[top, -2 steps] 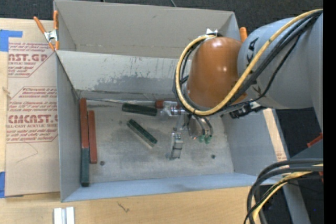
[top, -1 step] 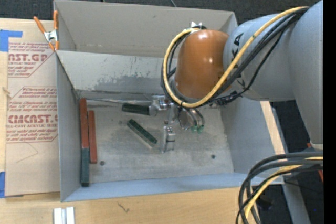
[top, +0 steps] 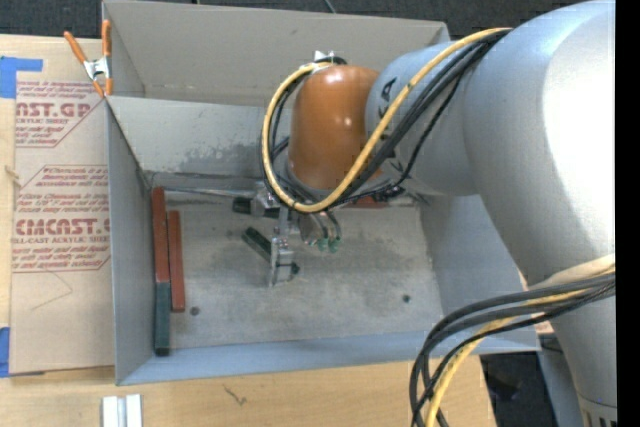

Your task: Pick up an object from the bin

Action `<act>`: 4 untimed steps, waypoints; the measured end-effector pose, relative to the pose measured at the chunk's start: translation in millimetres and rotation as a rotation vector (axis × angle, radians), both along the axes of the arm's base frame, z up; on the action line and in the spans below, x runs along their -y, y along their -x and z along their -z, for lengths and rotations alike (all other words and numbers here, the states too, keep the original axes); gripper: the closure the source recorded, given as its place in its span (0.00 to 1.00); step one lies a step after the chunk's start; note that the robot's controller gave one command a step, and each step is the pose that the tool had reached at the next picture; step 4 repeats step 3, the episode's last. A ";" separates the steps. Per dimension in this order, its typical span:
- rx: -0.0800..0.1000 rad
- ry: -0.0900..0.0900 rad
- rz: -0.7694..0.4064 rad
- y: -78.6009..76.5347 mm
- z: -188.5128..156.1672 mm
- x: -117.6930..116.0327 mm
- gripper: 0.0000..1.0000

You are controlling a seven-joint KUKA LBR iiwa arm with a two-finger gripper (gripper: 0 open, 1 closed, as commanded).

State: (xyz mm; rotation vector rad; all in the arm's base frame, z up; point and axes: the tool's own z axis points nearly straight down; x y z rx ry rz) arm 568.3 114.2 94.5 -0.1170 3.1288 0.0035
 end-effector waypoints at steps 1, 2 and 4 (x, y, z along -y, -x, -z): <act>-0.007 0.002 -0.037 7.6 23.5 1.4 1.00; -0.007 0.002 -0.037 7.6 23.5 1.4 1.00; -0.005 0.001 -0.021 6.7 -133.7 3.2 1.00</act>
Offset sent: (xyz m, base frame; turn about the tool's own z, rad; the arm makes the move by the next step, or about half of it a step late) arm 0.0000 0.0000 0.0000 0.0000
